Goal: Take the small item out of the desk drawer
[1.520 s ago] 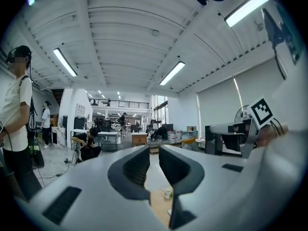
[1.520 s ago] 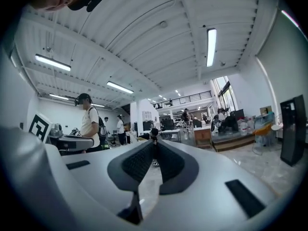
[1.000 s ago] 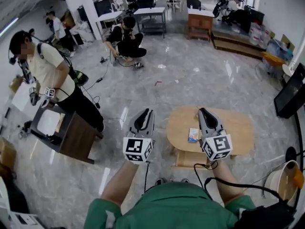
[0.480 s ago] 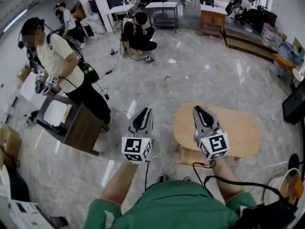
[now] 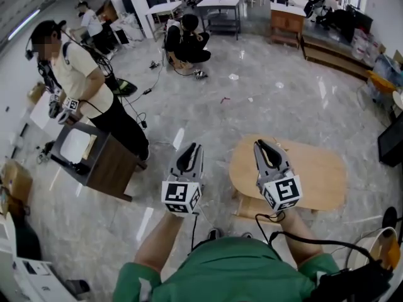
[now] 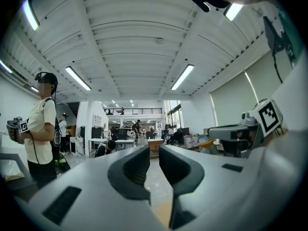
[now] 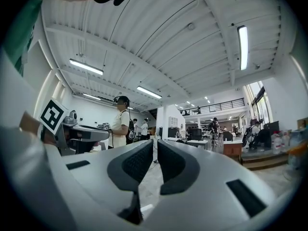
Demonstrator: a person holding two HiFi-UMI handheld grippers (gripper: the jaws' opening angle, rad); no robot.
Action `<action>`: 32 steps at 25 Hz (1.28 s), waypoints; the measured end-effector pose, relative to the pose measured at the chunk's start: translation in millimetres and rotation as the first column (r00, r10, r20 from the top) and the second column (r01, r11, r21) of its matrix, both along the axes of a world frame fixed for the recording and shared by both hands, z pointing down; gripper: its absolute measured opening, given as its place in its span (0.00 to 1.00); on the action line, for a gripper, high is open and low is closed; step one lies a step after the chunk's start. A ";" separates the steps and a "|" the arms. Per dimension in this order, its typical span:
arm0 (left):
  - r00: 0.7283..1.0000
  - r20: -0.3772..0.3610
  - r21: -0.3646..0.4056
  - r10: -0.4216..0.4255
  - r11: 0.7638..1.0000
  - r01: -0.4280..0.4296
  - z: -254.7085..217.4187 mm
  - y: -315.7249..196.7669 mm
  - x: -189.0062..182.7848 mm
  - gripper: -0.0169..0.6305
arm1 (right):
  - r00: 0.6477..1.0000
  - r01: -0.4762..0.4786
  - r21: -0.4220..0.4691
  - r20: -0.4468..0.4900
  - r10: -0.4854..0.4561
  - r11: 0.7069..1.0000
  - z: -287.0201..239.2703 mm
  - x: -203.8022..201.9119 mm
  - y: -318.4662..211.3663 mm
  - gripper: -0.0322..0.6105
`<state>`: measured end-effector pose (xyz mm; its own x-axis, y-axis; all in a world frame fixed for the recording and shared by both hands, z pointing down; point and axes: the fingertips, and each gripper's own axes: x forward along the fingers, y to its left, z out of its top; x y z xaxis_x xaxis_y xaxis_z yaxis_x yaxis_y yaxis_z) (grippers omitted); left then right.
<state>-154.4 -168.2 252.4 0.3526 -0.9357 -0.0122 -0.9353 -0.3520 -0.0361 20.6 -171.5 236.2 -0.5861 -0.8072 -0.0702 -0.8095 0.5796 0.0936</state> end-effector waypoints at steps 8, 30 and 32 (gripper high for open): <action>0.999 0.005 -0.027 -0.034 0.999 0.034 14.4 -5.6 8.3 0.14 | 0.999 0.033 -0.019 0.015 -0.033 0.999 11.5 8.5 -13.2 0.12; 0.998 -0.003 -0.036 0.064 0.997 -0.064 19.6 -23.5 67.1 0.14 | 0.998 -0.058 -0.022 0.013 0.058 0.998 8.5 66.0 -13.8 0.12; 0.996 -0.003 -0.037 0.089 0.995 -0.089 19.1 -24.4 80.8 0.14 | 0.997 -0.082 -0.023 0.010 0.083 0.996 7.8 79.8 -10.8 0.12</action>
<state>-73.6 -192.7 271.5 0.4343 -0.9005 0.0213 -0.9003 -0.4347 -0.0203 100.4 -182.3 244.0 -0.5167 -0.8542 -0.0576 -0.8556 0.5127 0.0719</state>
